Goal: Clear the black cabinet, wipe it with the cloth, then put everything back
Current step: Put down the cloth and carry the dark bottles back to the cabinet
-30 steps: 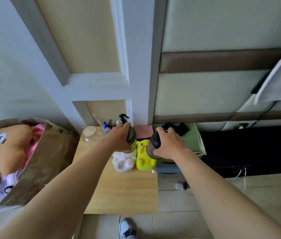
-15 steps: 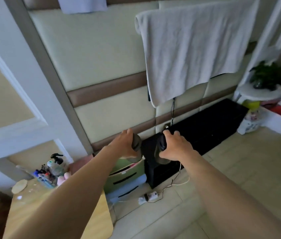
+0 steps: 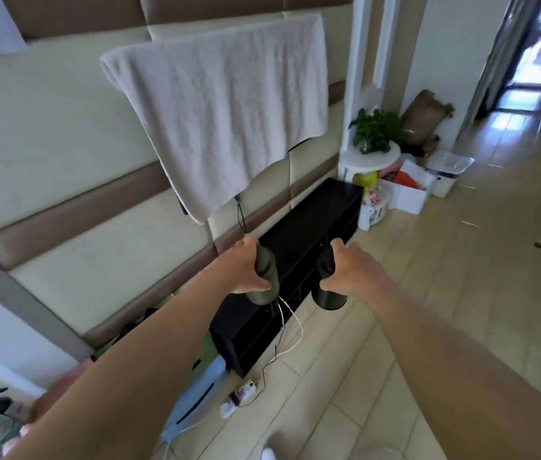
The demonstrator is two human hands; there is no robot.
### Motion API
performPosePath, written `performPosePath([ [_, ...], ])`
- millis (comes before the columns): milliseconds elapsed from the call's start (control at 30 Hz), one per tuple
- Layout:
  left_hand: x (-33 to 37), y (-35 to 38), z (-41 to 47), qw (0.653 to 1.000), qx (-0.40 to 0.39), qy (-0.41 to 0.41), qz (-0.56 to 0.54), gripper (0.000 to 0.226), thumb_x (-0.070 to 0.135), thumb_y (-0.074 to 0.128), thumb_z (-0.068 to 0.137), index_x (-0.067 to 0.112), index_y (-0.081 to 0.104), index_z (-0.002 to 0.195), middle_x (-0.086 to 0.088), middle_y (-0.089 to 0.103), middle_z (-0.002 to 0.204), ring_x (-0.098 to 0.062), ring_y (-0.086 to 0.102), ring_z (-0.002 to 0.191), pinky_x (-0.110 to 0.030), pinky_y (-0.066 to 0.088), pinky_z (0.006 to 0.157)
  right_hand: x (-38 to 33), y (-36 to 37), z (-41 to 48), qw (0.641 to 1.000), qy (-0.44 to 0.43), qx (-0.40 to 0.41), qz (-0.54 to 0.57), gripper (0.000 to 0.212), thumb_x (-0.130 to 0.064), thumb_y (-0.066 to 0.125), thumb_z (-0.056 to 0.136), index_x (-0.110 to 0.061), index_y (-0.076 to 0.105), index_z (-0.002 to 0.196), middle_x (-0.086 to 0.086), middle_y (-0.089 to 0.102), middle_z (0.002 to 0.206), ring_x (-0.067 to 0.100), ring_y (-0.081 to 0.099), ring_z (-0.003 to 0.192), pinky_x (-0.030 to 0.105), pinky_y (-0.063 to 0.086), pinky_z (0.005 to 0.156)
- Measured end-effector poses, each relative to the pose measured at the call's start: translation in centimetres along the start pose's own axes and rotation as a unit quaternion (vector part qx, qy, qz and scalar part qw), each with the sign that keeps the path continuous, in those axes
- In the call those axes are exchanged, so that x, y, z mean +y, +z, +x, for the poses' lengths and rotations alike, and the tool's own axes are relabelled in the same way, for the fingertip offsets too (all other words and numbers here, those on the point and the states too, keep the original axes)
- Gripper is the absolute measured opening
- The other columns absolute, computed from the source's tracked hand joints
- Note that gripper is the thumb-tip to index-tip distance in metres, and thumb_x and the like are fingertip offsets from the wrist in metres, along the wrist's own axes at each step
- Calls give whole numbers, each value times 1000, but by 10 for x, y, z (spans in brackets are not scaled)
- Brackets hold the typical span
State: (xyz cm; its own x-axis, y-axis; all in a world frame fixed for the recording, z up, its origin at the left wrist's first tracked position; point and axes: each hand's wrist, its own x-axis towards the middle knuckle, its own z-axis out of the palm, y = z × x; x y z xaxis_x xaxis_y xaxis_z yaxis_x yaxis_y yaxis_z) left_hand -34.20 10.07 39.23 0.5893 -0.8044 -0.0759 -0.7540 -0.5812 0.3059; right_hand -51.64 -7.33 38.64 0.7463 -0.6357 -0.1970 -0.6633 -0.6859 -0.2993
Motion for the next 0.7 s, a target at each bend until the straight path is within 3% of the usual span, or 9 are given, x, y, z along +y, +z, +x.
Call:
performPosePath([
  [167, 32, 8, 43, 998, -29, 49, -20, 78, 46, 86, 70, 24, 32, 121, 0, 48, 115, -23, 55, 101, -37, 49, 83, 33, -13, 8, 999, 38, 4, 9, 71, -44, 74, 73, -24, 33, 128, 7, 45, 116, 32, 55, 100, 46, 54, 83],
  [367, 56, 12, 109, 993, -46, 101, -36, 75, 44, 87, 69, 27, 33, 118, 0, 49, 115, -23, 57, 100, -38, 51, 82, 63, -26, 47, 996, 87, 10, 18, 80, -42, 73, 74, -26, 30, 139, 7, 41, 121, 32, 55, 101, 43, 54, 78],
  [567, 47, 18, 196, 988, -67, 128, -46, 75, 44, 88, 67, 27, 33, 114, 2, 50, 105, -20, 58, 90, -38, 53, 76, 74, -36, 112, 991, 131, 4, 17, 83, -44, 74, 75, -25, 29, 143, 9, 42, 125, 33, 54, 106, 45, 55, 83],
  [700, 37, 22, 252, 986, -88, 131, -54, 75, 42, 90, 64, 28, 33, 112, 2, 49, 106, -21, 59, 92, -45, 57, 84, 77, -42, 153, 987, 161, 1, 21, 78, -44, 74, 76, -24, 32, 138, 8, 42, 123, 33, 55, 103, 48, 55, 86],
])
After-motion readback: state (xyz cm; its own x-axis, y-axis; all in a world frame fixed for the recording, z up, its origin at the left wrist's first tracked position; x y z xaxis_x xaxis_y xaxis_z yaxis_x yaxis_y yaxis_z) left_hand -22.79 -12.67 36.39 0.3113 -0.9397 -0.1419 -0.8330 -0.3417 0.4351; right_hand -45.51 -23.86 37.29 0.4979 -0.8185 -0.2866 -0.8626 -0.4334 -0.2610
